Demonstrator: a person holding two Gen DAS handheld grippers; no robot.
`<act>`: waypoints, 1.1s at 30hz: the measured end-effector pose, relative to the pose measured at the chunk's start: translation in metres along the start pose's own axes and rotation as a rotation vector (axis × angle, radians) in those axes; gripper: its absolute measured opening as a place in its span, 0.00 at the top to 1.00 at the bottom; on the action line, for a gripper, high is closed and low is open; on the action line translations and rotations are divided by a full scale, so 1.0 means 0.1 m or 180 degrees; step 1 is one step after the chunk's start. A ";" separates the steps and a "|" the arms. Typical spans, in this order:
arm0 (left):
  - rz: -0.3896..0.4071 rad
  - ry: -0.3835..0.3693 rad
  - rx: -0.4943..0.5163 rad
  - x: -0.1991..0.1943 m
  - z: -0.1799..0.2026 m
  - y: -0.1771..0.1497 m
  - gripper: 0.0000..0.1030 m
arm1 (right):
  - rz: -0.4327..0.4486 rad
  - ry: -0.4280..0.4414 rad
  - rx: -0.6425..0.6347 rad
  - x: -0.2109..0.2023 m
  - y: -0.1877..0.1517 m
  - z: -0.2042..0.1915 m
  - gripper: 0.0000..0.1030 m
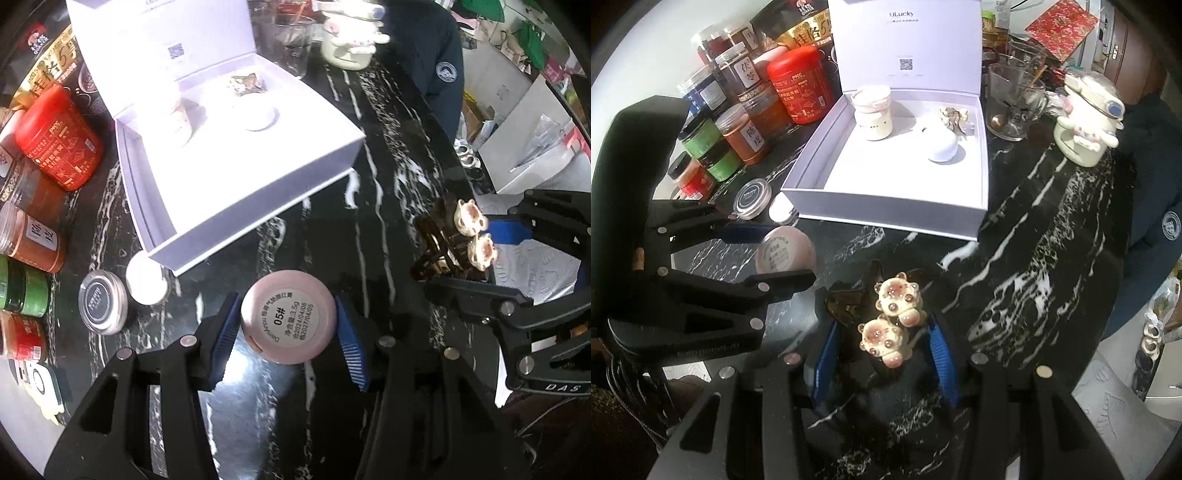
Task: Organize objects
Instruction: 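Carry the figurine lid and pink compact toward the lavender box with both tools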
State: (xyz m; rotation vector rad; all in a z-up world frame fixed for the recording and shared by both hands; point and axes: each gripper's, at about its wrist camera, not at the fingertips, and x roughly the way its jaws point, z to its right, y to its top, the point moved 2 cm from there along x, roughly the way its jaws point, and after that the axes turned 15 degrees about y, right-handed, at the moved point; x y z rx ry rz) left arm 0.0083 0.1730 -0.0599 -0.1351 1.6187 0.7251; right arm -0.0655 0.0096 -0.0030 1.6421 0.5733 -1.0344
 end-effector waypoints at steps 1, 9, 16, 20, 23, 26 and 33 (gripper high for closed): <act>-0.0005 0.0003 -0.0010 0.02 -0.03 0.03 0.52 | -0.0014 -0.0001 -0.0003 0.03 0.04 0.01 0.53; -0.0033 0.0049 -0.0051 0.15 -0.20 0.20 0.52 | -0.0074 0.0009 -0.0039 0.16 0.28 0.13 0.53; -0.0045 0.0058 -0.0082 0.25 -0.34 0.38 0.52 | -0.0089 0.0003 -0.0066 0.25 0.51 0.20 0.53; -0.0025 0.0068 -0.0101 0.29 -0.43 0.49 0.52 | -0.0098 0.0008 -0.0098 0.31 0.65 0.22 0.53; -0.0016 0.0074 -0.0123 0.33 -0.49 0.56 0.52 | -0.0106 0.0013 -0.0112 0.36 0.73 0.24 0.53; -0.0019 0.0069 -0.0142 0.37 -0.56 0.63 0.52 | -0.0117 0.0018 -0.0116 0.40 0.81 0.25 0.53; -0.0038 0.0068 -0.0175 0.51 -0.69 0.78 0.52 | -0.0146 0.0029 -0.0119 0.51 0.94 0.29 0.53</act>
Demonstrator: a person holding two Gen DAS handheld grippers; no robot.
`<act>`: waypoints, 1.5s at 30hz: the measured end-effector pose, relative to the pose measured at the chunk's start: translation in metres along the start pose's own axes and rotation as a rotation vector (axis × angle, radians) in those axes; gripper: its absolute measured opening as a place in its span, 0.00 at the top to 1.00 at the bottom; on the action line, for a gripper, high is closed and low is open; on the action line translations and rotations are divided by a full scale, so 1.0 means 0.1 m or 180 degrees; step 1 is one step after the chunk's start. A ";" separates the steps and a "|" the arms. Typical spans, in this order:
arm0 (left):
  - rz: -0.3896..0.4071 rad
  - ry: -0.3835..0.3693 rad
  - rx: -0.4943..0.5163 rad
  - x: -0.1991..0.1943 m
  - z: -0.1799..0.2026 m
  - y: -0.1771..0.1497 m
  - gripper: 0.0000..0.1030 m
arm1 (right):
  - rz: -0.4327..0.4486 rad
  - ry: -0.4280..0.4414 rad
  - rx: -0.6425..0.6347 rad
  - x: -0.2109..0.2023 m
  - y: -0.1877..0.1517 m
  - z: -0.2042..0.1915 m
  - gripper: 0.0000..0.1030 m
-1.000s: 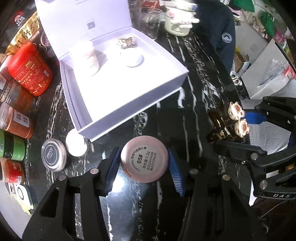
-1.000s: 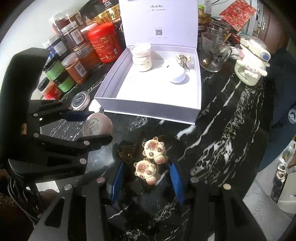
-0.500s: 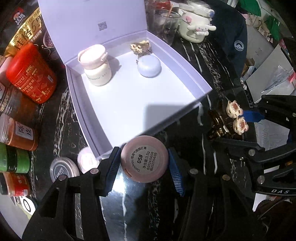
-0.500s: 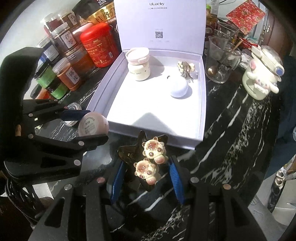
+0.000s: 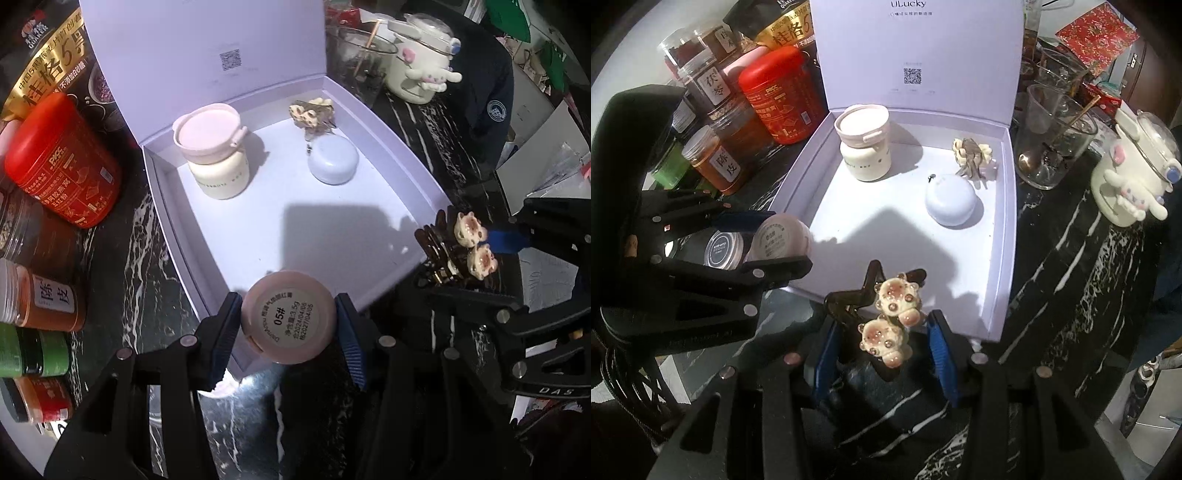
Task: Organize objects
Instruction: 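Carry the figurine lid and pink compact toward the lavender box with both tools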
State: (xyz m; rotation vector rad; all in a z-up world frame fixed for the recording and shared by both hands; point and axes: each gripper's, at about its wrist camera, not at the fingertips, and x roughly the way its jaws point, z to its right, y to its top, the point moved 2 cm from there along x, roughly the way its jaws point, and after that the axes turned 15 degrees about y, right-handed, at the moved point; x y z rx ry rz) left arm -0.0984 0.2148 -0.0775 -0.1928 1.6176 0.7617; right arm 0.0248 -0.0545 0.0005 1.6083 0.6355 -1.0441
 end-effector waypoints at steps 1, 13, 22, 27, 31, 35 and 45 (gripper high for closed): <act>-0.0005 0.0003 -0.0011 0.02 -0.02 0.02 0.52 | -0.0007 0.0001 -0.0009 0.02 0.02 0.00 0.53; 0.0008 0.0029 -0.0137 0.16 -0.23 0.27 0.52 | -0.0015 0.0024 0.0002 0.15 0.31 0.07 0.53; 0.0133 0.0093 -0.0168 0.23 -0.37 0.53 0.52 | 0.0015 -0.0003 -0.0007 0.20 0.53 0.18 0.53; 0.0198 0.0108 -0.0184 0.26 -0.39 0.65 0.52 | 0.0051 -0.0020 -0.0016 0.20 0.63 0.24 0.53; 0.0243 0.0048 -0.0203 0.25 -0.41 0.72 0.52 | 0.0078 -0.0035 -0.0063 0.19 0.72 0.29 0.53; 0.0296 0.0052 -0.0207 0.23 -0.42 0.80 0.52 | 0.0104 -0.0054 -0.0087 0.19 0.80 0.33 0.53; 0.0417 0.0085 -0.0265 0.25 -0.49 1.02 0.52 | 0.0180 -0.0107 -0.0128 0.21 1.05 0.47 0.53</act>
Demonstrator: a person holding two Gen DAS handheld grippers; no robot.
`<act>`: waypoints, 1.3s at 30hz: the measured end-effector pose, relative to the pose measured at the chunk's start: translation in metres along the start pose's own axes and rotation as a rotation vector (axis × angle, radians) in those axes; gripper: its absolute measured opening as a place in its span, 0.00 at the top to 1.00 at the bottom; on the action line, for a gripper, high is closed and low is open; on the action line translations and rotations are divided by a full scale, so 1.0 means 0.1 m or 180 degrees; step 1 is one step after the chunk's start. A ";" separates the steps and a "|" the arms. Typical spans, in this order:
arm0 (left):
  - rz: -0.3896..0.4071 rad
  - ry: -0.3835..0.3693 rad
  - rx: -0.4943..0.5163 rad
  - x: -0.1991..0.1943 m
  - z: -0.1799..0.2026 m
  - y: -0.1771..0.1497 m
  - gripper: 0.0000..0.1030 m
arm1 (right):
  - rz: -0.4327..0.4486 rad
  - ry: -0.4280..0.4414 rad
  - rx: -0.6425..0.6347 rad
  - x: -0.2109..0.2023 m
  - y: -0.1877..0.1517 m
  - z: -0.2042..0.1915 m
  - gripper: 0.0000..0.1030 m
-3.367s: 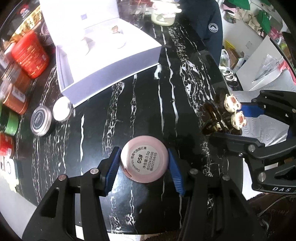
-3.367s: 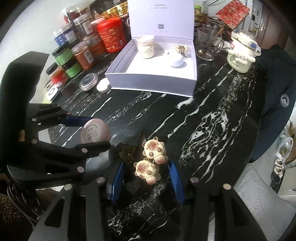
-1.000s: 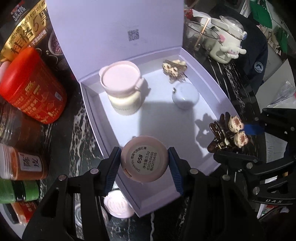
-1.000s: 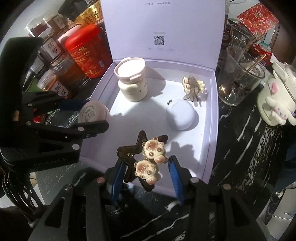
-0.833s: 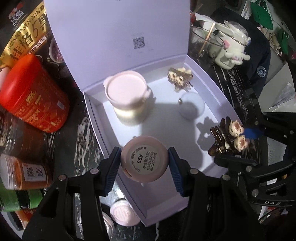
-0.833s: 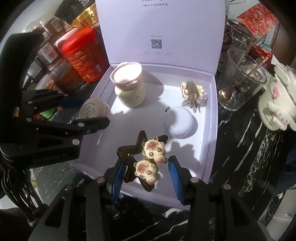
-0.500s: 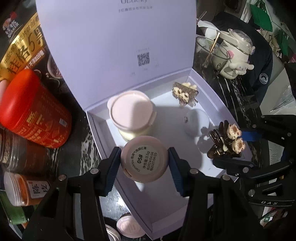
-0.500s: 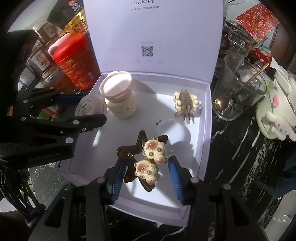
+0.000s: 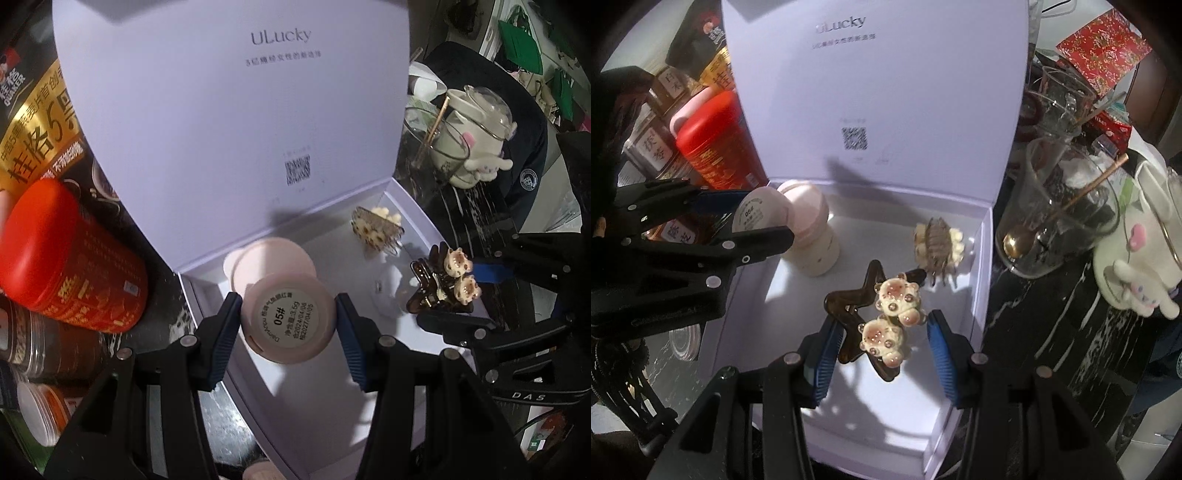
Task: Organize objects
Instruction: 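Carry the figurine lid and pink compact toward the lavender box with both tools, then release the figurine lid in the box while the left tool sets the compact down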
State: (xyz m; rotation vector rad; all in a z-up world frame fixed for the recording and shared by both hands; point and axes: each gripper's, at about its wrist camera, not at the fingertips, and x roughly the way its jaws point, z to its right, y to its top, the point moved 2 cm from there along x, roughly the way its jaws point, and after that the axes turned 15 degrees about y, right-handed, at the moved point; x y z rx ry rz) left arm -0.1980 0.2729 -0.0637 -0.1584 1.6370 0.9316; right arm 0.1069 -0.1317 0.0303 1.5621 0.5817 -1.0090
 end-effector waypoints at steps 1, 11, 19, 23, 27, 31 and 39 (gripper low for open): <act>0.0005 0.0005 -0.0004 0.01 0.00 0.02 0.52 | 0.0007 -0.0017 -0.0012 0.02 0.03 0.02 0.53; 0.0052 0.0024 -0.0019 0.16 -0.02 0.17 0.52 | -0.0006 -0.0067 -0.0177 0.18 0.14 0.13 0.53; 0.0072 0.0009 -0.0040 0.23 -0.02 0.22 0.52 | 0.0039 -0.0056 -0.0192 0.22 0.19 0.18 0.53; 0.0084 0.0017 -0.0047 0.24 0.00 0.23 0.52 | 0.0047 -0.0070 -0.0253 0.24 0.21 0.15 0.53; 0.0066 0.0035 -0.0063 0.28 0.01 0.24 0.52 | 0.0051 -0.0079 -0.0270 0.26 0.23 0.13 0.53; 0.0084 0.0049 -0.0070 0.29 0.04 0.22 0.52 | 0.0053 -0.0074 -0.0240 0.27 0.23 0.11 0.53; 0.0091 0.0117 -0.0019 0.29 0.10 0.21 0.52 | 0.0031 -0.0241 -0.0307 0.28 0.29 0.02 0.46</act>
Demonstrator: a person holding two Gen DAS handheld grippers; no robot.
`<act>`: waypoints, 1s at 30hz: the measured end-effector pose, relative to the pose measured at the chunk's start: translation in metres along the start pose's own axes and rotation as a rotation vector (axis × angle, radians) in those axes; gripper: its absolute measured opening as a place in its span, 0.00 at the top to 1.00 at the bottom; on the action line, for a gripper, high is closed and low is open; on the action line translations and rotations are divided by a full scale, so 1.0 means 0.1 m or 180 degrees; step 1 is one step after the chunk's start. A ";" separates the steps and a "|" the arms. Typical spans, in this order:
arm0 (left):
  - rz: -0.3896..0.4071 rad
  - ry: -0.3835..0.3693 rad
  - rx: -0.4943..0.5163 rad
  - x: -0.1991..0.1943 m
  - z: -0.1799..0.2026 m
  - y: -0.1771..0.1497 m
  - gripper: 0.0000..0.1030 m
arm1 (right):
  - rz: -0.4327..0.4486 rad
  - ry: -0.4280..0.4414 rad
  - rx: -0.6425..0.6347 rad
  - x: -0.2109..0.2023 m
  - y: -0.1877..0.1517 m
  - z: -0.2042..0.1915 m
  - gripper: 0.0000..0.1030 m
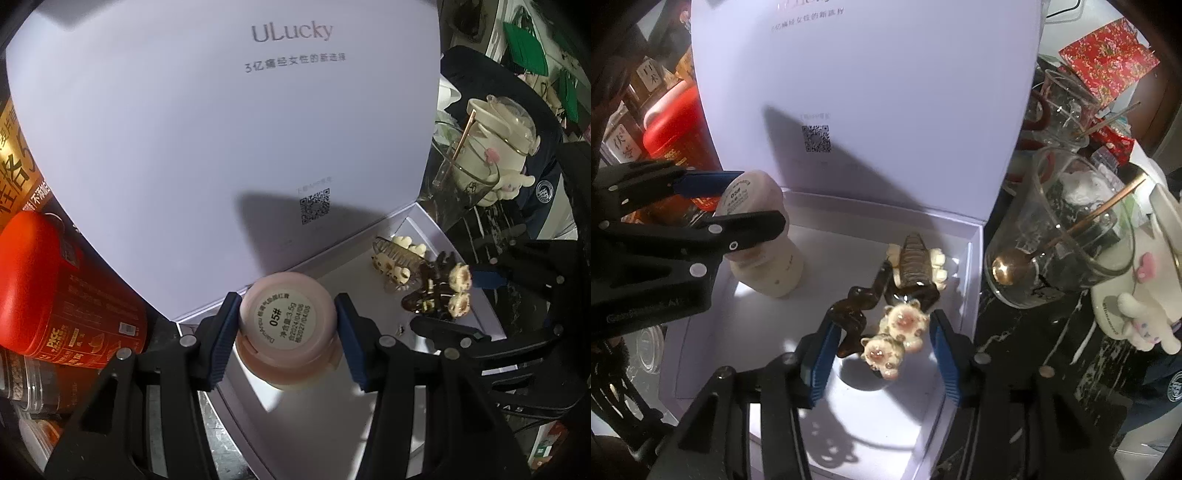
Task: Organize objects
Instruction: 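Release the figurine lid in the box while the left tool sets the compact down, then withdraw both tools from the box toward the dark tin jar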
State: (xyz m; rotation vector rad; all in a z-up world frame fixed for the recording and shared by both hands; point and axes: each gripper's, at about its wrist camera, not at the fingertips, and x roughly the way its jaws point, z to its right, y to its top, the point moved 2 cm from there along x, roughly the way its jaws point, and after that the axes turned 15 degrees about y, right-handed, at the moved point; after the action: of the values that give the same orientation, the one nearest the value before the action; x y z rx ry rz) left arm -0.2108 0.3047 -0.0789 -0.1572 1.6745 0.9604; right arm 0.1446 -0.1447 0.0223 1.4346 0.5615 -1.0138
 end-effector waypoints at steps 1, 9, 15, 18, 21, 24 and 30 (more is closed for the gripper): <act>-0.0004 0.0024 0.0003 -0.01 0.01 0.00 0.52 | 0.0017 -0.0016 0.0004 -0.02 0.02 -0.01 0.43; 0.0085 -0.0091 0.0169 -0.11 0.08 0.04 0.46 | 0.0083 -0.0120 0.0031 -0.30 0.11 0.11 0.39; 0.0122 -0.0103 0.0128 -0.25 0.08 0.02 0.44 | 0.0141 -0.0147 -0.0080 -0.33 0.07 -0.10 0.39; 0.0144 -0.0108 0.0125 -0.34 0.13 0.02 0.43 | 0.0174 -0.0158 -0.0098 -0.41 0.05 -0.15 0.39; 0.0177 -0.0118 0.0111 -0.42 0.18 0.05 0.43 | 0.0207 -0.0176 -0.0099 -0.55 0.06 -0.23 0.39; 0.0212 -0.0112 0.0096 -0.53 0.16 0.06 0.43 | 0.0243 -0.0191 -0.0102 -0.63 0.06 -0.24 0.39; 0.0275 -0.0105 0.0053 -0.77 0.02 0.04 0.34 | 0.0329 -0.0167 -0.0332 -0.83 0.01 -0.31 0.39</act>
State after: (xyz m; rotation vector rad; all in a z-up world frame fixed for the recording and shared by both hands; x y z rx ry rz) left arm -0.1853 0.2804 -0.0108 -0.0579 1.6698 1.0078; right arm 0.1120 -0.0964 0.0888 1.3278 0.4898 -0.9245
